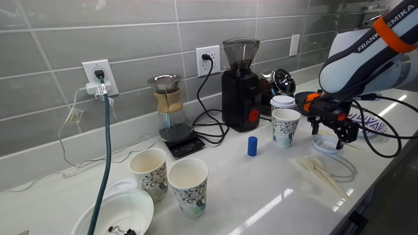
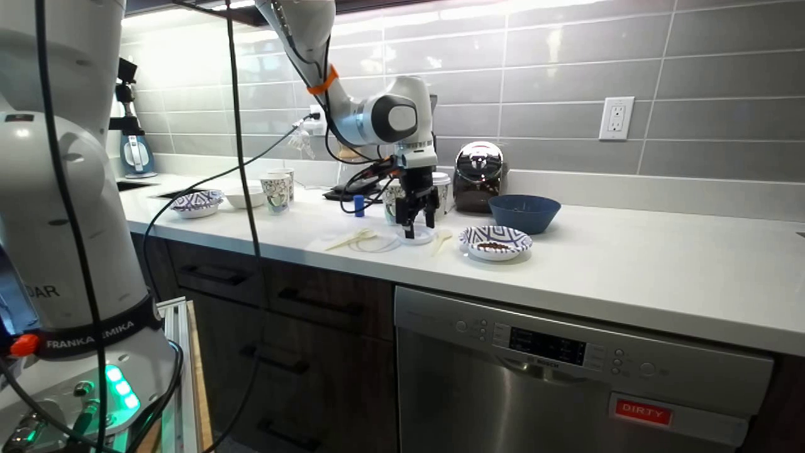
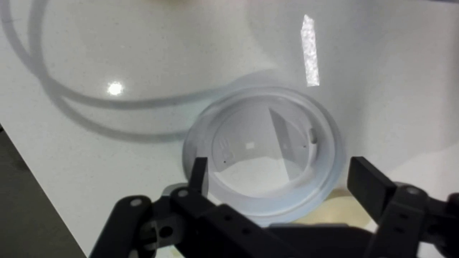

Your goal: Turn the white lid on the counter over

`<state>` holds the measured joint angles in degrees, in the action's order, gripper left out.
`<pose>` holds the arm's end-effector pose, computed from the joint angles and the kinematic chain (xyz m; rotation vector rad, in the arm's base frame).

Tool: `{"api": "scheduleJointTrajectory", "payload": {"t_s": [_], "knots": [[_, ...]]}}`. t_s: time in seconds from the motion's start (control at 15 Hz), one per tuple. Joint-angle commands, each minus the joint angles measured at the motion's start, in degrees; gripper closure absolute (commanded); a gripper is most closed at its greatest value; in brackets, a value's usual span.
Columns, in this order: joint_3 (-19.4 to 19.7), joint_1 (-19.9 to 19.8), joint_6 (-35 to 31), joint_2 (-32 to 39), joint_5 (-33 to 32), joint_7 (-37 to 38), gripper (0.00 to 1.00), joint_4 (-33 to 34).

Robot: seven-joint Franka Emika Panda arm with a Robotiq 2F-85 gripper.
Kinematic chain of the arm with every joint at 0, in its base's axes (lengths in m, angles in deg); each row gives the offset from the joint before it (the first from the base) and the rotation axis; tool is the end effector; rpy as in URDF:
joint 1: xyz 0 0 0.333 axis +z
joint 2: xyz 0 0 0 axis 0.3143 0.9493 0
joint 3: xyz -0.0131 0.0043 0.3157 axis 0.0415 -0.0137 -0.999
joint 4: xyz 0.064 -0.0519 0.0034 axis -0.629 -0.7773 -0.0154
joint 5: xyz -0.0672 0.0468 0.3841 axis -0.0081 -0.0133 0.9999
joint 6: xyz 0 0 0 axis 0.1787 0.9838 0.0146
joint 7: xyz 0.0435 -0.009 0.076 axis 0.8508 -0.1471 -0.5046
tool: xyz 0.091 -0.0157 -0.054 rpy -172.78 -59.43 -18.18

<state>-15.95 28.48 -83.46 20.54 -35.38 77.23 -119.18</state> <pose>0.5787 0.0563 0.2672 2.5478 -1.7701 0.1671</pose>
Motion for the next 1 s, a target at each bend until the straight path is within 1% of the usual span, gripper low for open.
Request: {"api": "scheduleJointTrajectory", "payload": {"t_s": [0.0, 0.2, 0.4, 0.6, 0.67, 0.73, 0.8, 0.87, 0.93], "knots": [[0.24, 0.43, 0.91, 0.33, -1.54, 2.67, 0.0, 0.45], [0.28, 0.45, 1.03, -0.08, -1.65, 3.1, 0.0, -0.4], [0.39, 0.59, -0.28, -0.93, -2.24, 3.66, 0.0, -2.23], [0.06, 0.1, -1.3, -1.38, -1.46, 2.83, 0.0, -3.54], [0.0, -0.08, -1.58, -1.55, -1.15, 2.66, 0.25, -3.69], [-0.04, -0.18, -1.63, -1.83, -0.96, 2.58, 0.26, -3.8], [-0.05, -0.23, -1.73, -2.26, -0.95, 2.49, 0.32, -4.08], [-0.12, -0.3, -1.75, -2.7, -0.88, 2.35, 0.41, -4.37], [-0.1, -0.28, -2.05, -3.26, -1.08, 2.43, 0.47, -4.82]]}}
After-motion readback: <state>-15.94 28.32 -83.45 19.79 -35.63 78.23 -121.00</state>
